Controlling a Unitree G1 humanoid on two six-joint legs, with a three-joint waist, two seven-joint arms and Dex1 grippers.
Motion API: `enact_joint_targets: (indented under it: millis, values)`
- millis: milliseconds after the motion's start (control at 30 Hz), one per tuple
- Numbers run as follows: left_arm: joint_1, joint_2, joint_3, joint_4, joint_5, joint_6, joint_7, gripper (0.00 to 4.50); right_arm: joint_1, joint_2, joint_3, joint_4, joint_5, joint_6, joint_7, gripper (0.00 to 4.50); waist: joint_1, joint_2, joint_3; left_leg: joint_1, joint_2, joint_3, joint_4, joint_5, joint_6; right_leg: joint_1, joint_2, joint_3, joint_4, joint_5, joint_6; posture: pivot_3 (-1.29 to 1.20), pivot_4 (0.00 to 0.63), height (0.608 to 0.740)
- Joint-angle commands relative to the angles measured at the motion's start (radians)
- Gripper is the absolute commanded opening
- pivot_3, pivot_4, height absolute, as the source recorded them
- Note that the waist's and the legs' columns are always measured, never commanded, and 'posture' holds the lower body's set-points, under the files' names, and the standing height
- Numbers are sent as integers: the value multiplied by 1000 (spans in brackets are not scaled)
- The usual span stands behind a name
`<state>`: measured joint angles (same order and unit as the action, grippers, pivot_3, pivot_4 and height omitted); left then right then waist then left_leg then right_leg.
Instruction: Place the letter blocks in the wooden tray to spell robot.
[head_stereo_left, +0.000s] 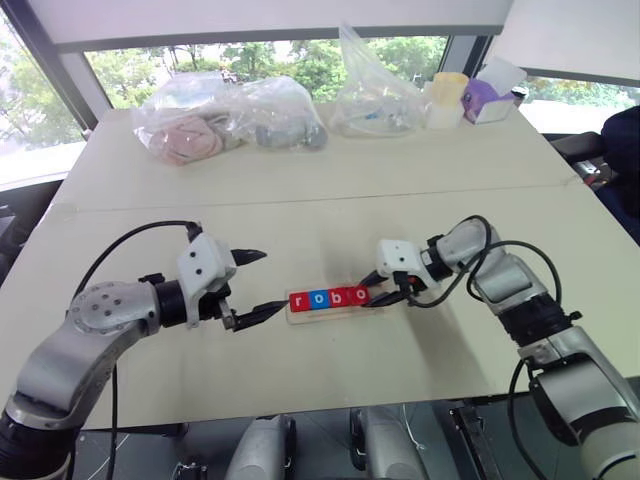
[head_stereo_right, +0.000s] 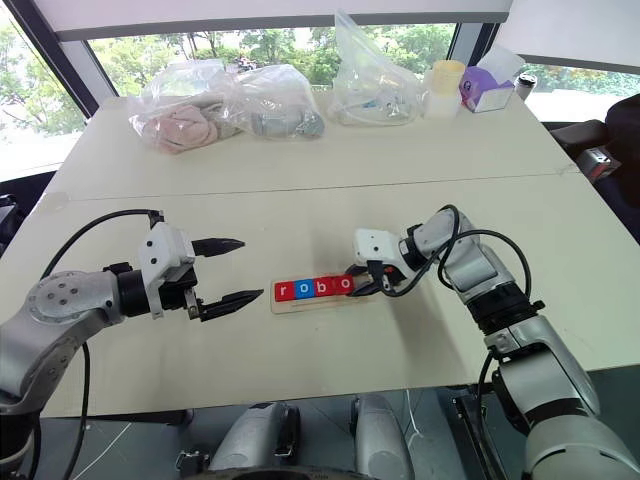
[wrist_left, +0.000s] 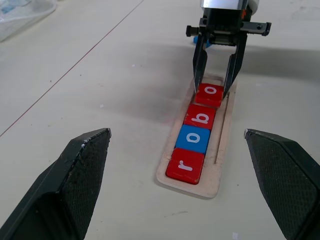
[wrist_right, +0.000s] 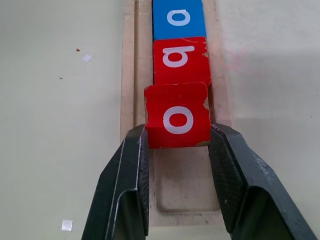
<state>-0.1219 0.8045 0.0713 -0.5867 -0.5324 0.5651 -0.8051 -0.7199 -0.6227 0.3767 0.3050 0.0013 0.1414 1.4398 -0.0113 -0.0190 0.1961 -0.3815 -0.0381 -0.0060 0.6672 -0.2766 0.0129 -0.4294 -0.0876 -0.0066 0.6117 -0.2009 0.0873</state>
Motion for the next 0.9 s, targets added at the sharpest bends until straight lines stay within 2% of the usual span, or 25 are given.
enact_joint_targets:
  millis: [33,667,900]
  values:
    - [-1,6,25,-30,-4,-6,1,4500,-33,1,-11,-11,0,-16,-3,1111,0,0,0,0,0,0,0,0,0,0,0,0,0,0,0,0,150,725]
    - [-11,-1,16,-22,-1,-12,3,4500,-45,-2,-14,-9,-3,-5,15,1111,0,0,0,-1,0,0,0,0,0,-1,0,0,0,0,0,0,150,725]
    - [-15,-2,14,-18,1,-12,4,4500,-46,0,-19,-25,1,10,14,4460,0,0,0,-2,0,0,0,0,0,-2,0,0,0,0,0,0,150,725]
